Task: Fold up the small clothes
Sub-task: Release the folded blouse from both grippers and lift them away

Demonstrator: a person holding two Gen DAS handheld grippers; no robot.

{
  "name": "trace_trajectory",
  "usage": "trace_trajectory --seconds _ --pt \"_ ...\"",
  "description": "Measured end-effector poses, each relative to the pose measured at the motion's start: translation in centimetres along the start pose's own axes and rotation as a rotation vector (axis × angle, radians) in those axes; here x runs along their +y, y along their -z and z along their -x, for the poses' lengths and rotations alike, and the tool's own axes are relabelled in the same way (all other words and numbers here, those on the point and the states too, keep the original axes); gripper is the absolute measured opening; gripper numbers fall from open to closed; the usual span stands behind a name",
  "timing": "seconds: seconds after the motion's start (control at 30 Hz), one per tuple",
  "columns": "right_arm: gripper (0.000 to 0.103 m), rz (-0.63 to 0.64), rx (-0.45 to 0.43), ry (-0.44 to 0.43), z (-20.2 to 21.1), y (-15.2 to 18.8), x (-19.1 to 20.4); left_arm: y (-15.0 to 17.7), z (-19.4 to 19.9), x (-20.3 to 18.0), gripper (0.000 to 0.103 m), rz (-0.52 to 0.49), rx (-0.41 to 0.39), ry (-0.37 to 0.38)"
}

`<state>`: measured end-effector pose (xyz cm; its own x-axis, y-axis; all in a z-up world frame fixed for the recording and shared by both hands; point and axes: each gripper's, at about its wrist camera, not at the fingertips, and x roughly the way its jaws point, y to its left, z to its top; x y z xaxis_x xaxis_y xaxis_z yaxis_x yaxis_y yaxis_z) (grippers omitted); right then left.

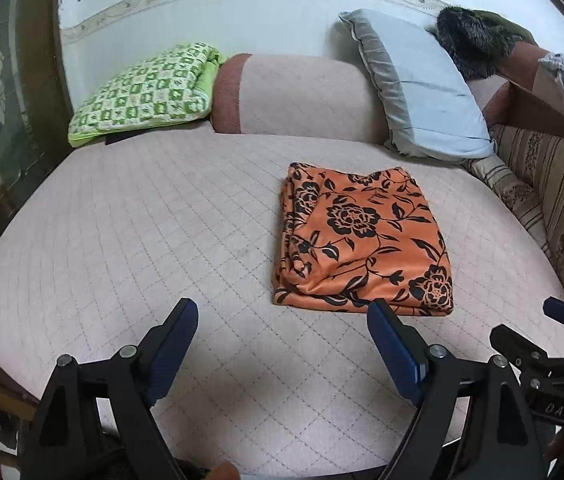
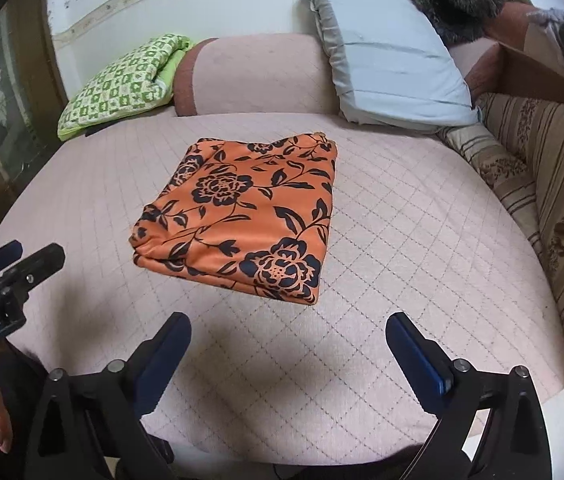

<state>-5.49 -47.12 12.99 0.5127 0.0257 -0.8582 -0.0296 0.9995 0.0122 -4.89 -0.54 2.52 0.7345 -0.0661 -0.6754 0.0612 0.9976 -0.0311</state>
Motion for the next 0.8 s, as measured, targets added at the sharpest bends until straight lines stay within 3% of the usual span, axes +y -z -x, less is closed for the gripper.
trace_trajectory --seconds 0.43,0.57,0.8 --pt "0.099 0.036 -0.017 0.015 0.4 -0.8 -0.5 -1.2 -0.8 -2.3 0.087 -0.026 0.030 0.028" --pt "0.099 0.050 -0.007 0.022 -0.1 -1.1 -0.8 -1.6 -1.1 -2.8 0.100 -0.039 0.026 0.023" --pt "0.099 0.057 0.011 0.011 -1.2 -1.7 -1.0 -2.5 -1.9 -2.9 0.102 -0.013 0.007 0.028"
